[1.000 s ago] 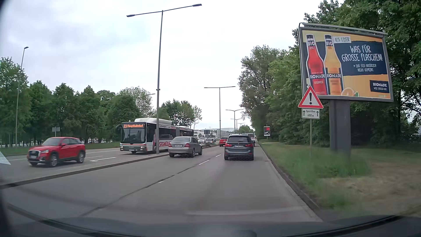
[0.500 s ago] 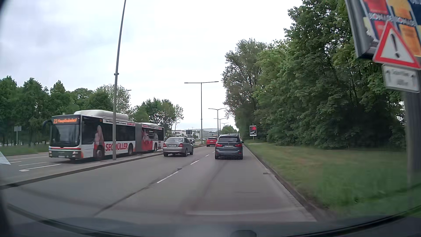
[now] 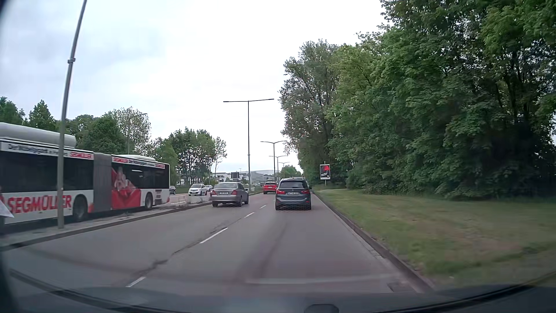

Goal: Follow the waypoints while adhering to traffic rules and regulations

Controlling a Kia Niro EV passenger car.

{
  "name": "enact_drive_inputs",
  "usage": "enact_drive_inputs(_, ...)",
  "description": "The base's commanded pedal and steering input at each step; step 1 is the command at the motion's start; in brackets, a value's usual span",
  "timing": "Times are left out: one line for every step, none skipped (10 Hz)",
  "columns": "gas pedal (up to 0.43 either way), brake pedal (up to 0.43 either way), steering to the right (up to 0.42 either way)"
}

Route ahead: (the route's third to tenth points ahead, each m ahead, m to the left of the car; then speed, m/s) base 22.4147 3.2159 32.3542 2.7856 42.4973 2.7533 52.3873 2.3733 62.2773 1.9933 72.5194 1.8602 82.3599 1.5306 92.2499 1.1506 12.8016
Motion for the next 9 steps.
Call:
enact_drive_inputs(0.339,0.0,0.005)
enact_drive_inputs(0.311,0.0,0.005)
enact_drive_inputs(0.299,0.0,0.005)
enact_drive_inputs(0.287,0.0,0.004)
enact_drive_inputs(0.287,0.0,0.004)
enact_drive_inputs(0.28,0.0,0.004)
enact_drive_inputs(0.26,0.0,0.003)
enact_drive_inputs(0.248,0.0,0.003)
enact_drive_inputs(0.24,0.0,0.003)
